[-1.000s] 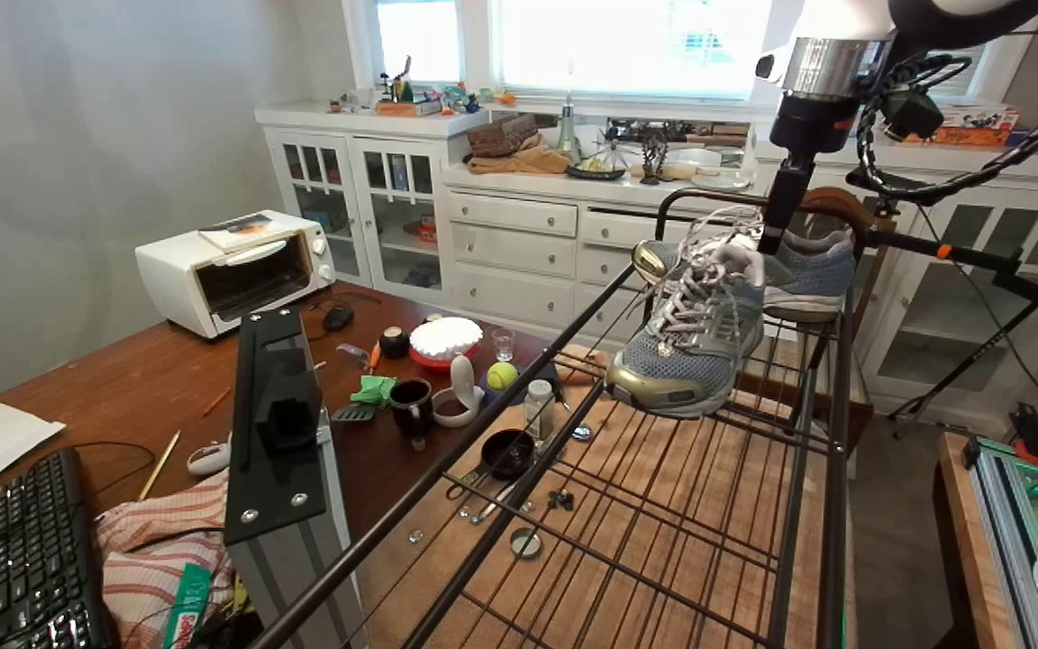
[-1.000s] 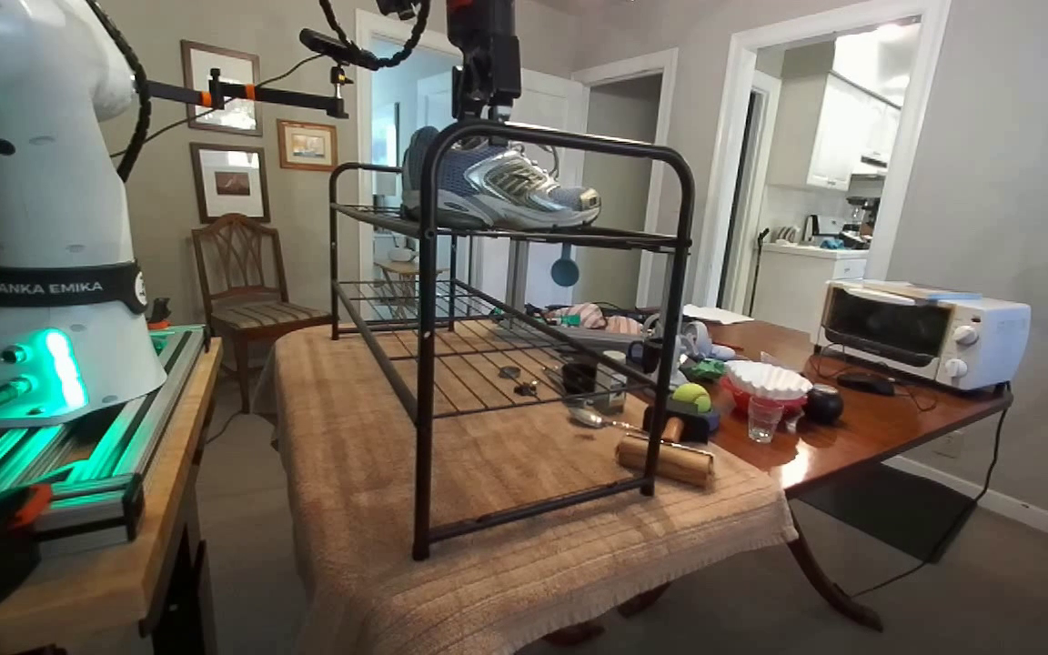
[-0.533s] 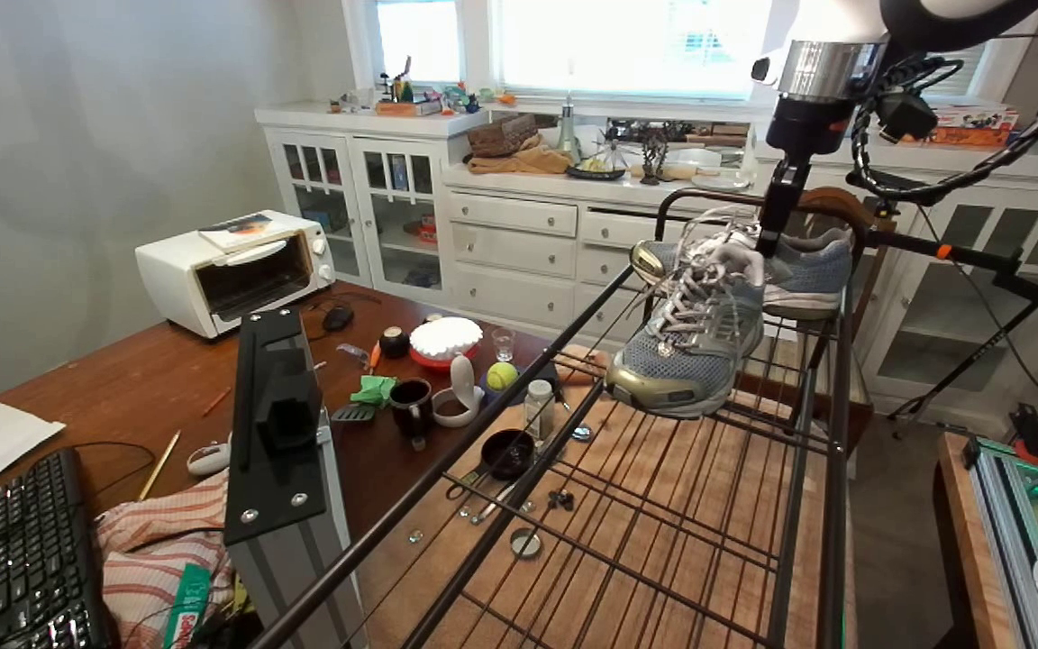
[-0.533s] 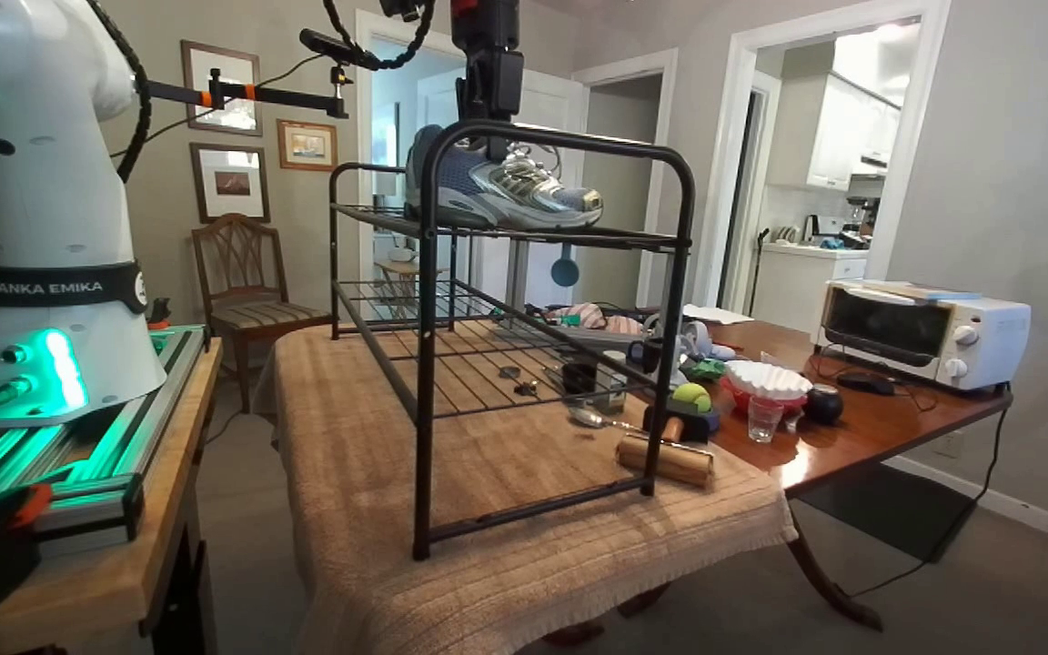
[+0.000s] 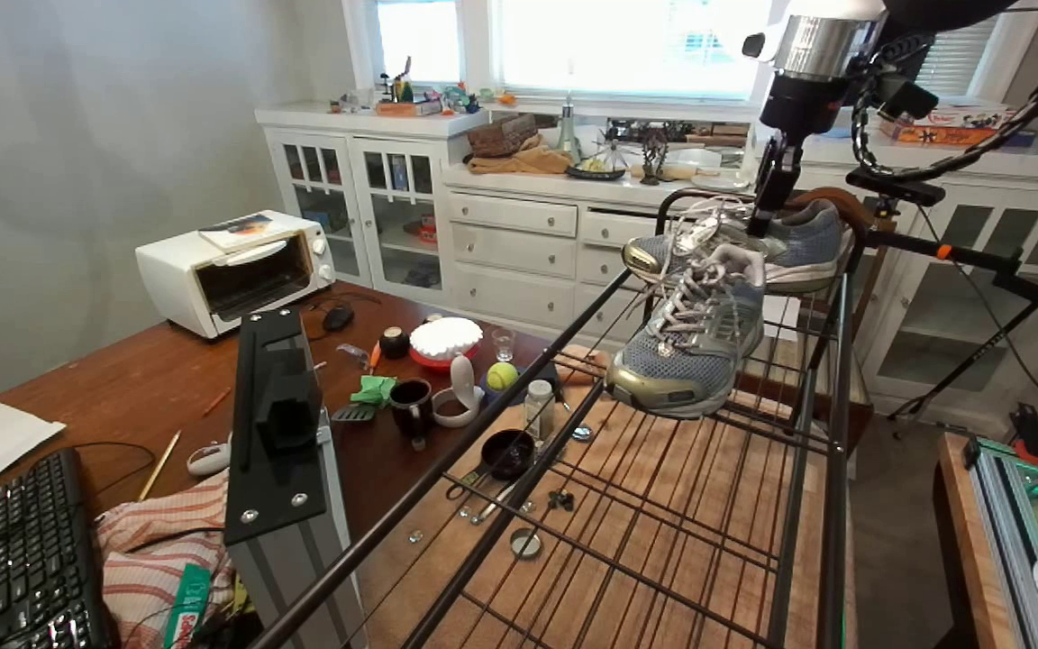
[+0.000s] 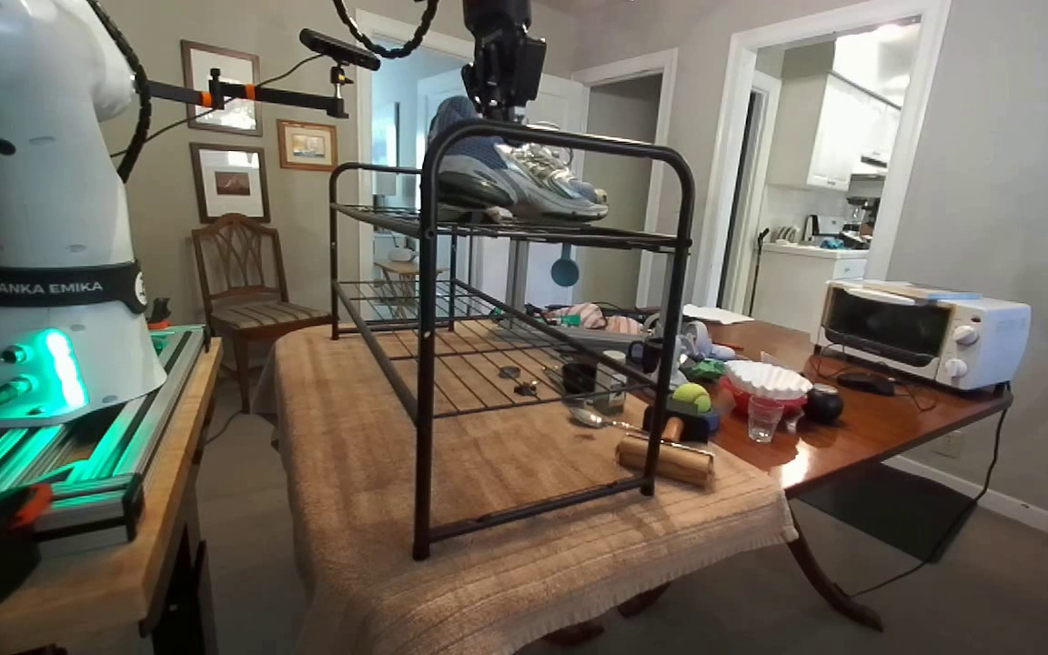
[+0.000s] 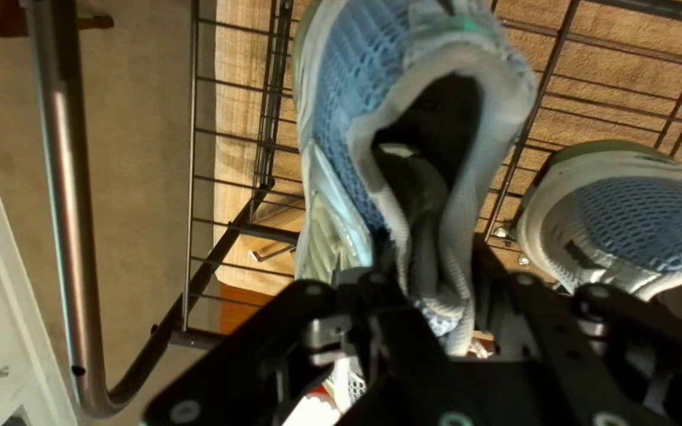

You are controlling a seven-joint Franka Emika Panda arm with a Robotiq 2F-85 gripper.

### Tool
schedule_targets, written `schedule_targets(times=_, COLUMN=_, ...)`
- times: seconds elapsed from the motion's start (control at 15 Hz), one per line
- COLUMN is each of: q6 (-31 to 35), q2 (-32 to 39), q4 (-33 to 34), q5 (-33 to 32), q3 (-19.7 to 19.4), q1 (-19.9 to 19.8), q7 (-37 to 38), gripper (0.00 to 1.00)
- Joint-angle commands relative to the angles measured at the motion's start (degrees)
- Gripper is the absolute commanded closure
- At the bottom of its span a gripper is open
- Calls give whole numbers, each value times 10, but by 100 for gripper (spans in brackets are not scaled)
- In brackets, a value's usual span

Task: Turn the shoes to the left

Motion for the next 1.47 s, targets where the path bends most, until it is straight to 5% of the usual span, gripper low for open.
schedule_targets(times=0.0, q6=13, q2=5, q4=24, q5=-14, q3=-6, q1=14, q7=-54, gripper=92)
schedule_targets(times=1.4, q6=56, q2=78, q4=85, q5=106, q3=1, q1=121, q7=-536, gripper=92)
